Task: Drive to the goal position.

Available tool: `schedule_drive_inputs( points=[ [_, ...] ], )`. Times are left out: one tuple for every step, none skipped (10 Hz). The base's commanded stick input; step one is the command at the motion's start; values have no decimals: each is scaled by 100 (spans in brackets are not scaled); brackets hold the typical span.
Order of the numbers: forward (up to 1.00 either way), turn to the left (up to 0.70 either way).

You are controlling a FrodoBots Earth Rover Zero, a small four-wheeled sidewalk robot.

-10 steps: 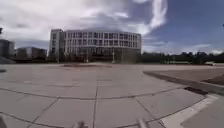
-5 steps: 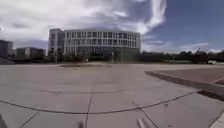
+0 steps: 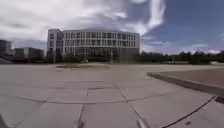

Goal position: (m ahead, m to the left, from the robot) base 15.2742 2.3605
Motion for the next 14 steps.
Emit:
schedule_drive_inputs(
  points=[
    [100,0],
    [100,0],
    [100,0],
    [100,0],
    [100,0],
    [100,0],
    [100,0],
    [100,0],
    [100,0],
    [100,0],
    [100,0],
    [100,0],
    [100,0],
    [100,0]
  ],
)
